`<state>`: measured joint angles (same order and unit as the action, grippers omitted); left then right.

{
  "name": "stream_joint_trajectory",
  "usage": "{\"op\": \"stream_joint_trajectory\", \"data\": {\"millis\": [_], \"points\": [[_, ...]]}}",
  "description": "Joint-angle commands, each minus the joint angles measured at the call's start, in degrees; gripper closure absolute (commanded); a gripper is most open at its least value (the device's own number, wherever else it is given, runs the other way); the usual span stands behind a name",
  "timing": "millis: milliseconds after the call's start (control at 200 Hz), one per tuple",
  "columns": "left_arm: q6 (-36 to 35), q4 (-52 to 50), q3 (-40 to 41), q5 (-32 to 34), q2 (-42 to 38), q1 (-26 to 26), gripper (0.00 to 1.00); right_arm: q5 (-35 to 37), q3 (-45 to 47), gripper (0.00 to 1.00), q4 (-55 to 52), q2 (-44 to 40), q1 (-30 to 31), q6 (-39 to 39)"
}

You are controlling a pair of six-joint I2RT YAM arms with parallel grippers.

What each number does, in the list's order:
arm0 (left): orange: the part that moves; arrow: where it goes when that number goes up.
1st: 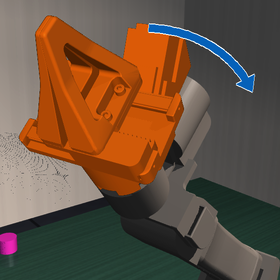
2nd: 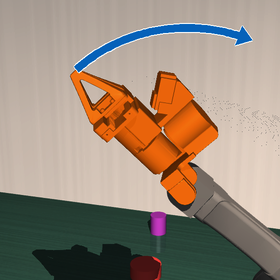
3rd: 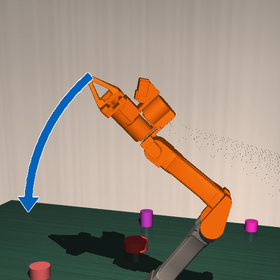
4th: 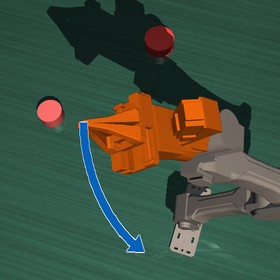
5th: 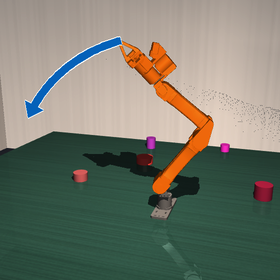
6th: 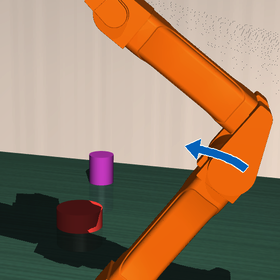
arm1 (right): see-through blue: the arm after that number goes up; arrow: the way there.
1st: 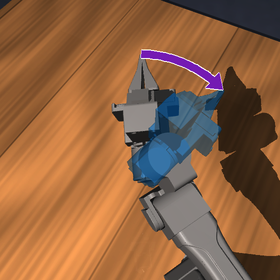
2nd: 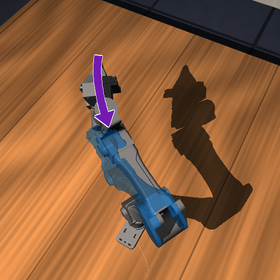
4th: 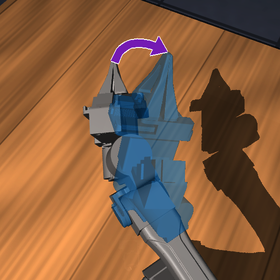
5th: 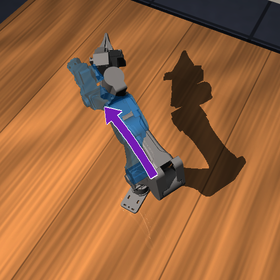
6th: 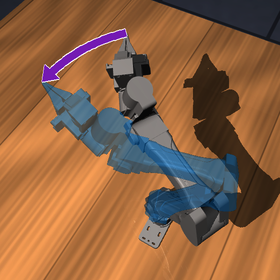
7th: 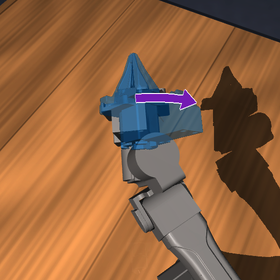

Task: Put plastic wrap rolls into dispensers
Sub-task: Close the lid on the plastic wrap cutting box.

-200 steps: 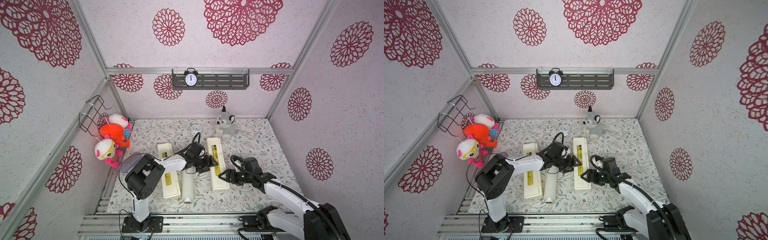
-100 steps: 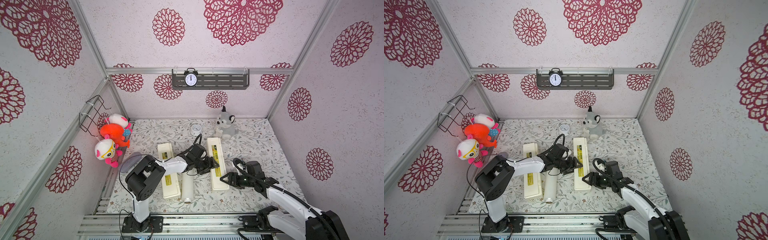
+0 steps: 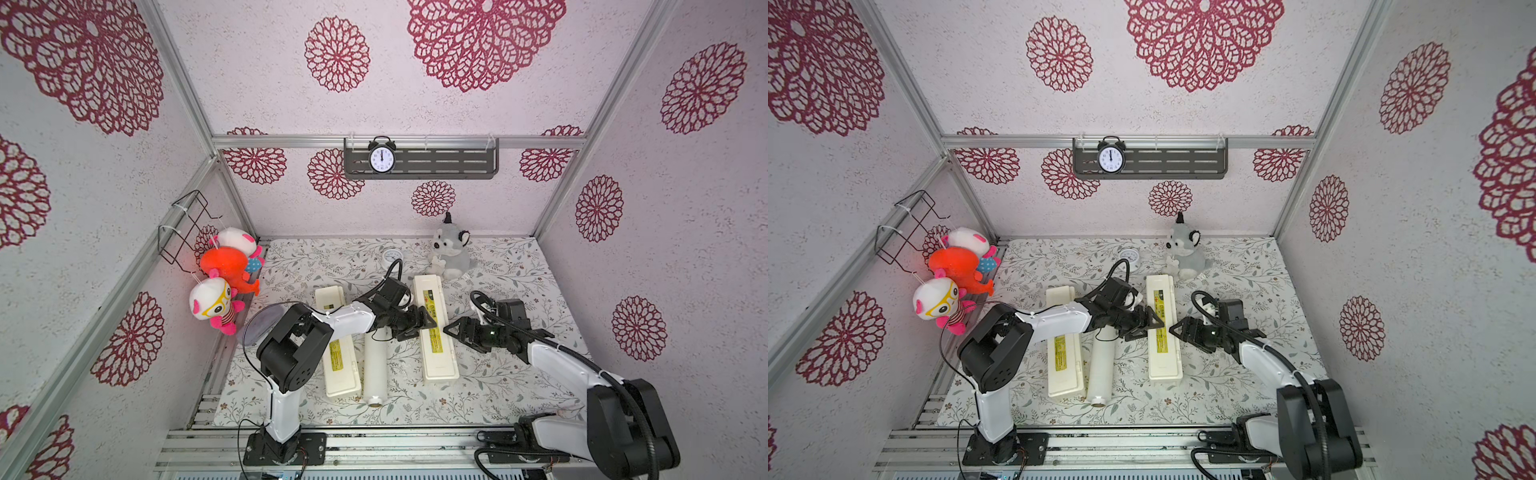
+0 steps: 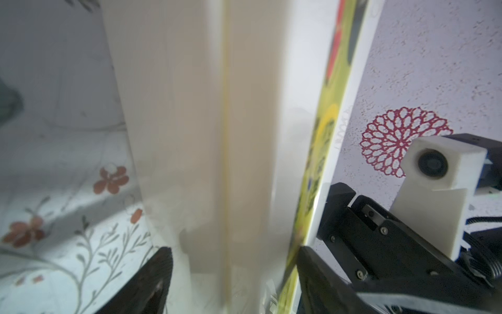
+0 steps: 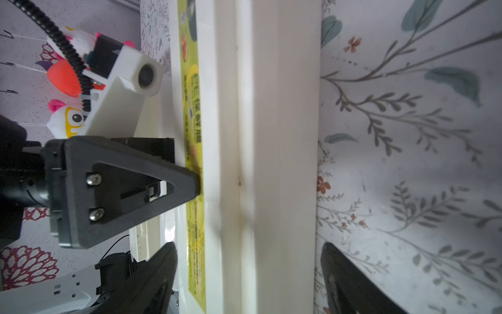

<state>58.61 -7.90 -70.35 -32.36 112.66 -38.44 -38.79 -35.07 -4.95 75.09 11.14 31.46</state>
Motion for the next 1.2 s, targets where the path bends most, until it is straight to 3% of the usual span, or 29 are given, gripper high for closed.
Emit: {"op": "stream_joint_trajectory", "data": {"millis": [0,185,475,741,946,1196], "points": [[-3.84,-8.6,-3.55,5.56,5.12,3.89,0.24,-0.48,-5.24,0.19,3.17,4.77,-1.43,-2.91],[-5.67,-9.6,-10.57,5.12,10.05,6.77,0.24,-3.2,-13.0,0.21,7.35,14.13,-2.0,-1.36],[-4.44,-7.05,-13.4,3.43,14.4,8.08,0.25,-7.75,-19.6,0.28,13.44,24.16,-1.53,2.7],[-2.57,-4.08,-12.33,1.77,15.8,7.41,0.27,-11.07,-18.6,0.44,19.68,27.05,-0.5,6.88],[-1.57,-1.45,-9.99,0.84,15.06,7.06,0.27,-14.75,-15.82,0.49,29.23,27.68,-1.2,12.96],[-1.75,-1.32,-9.39,0.08,15.37,6.14,0.27,-15.51,-17.49,0.39,29.83,29.5,-1.12,13.23]]}}
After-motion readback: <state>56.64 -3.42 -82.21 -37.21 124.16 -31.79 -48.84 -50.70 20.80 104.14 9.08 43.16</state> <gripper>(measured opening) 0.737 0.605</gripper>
